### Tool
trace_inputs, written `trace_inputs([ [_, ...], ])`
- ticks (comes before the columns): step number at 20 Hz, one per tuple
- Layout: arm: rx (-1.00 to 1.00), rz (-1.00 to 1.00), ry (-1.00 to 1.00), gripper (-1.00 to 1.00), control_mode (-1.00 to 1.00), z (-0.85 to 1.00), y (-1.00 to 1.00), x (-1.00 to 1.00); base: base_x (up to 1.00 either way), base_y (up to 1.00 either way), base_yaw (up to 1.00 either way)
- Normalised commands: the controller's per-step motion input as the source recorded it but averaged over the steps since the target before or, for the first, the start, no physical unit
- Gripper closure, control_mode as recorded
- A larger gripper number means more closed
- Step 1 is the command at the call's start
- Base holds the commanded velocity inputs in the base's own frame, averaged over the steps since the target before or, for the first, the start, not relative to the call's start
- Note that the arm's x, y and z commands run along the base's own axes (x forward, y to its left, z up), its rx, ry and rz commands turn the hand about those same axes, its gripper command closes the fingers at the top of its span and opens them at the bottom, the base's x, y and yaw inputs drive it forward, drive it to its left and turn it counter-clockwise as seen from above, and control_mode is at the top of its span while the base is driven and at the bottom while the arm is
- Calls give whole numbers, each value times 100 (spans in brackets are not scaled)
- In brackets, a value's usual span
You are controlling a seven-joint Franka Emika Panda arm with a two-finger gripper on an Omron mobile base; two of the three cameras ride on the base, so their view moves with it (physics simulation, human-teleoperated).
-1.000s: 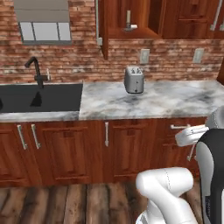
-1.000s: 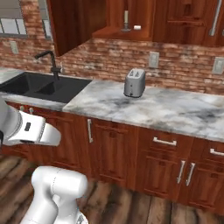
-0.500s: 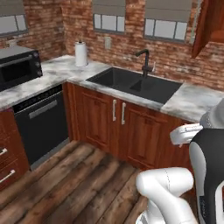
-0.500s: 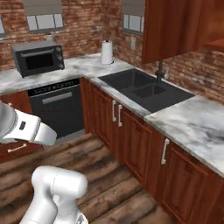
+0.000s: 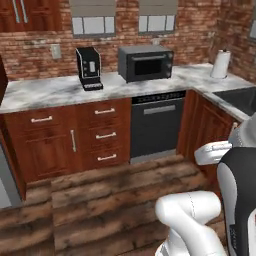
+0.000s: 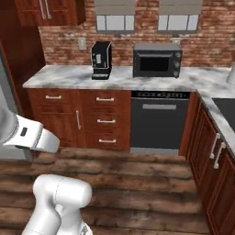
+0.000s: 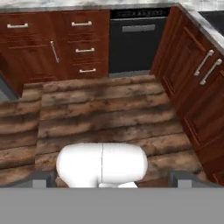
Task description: Pick the candle and jar from the dining table and place them in the open cabinet. Close the cabinet after placing the objects.
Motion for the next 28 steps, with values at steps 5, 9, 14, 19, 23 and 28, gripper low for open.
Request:
trace_inputs([
  [5,0,0,0,-100,100,0,0,0,0,12,100],
  [9,0,0,0,-100,100,0,0,0,0,11,100],
  [14,0,0,0,-100,100,0,0,0,0,17,100],
  [19,0,0,0,-100,100,0,0,0,0,18,92],
  [23,0,0,0,-100,100,0,0,0,49,-65,44],
  [28,0,0,0,-100,100,0,0,0,100,-99,44],
])
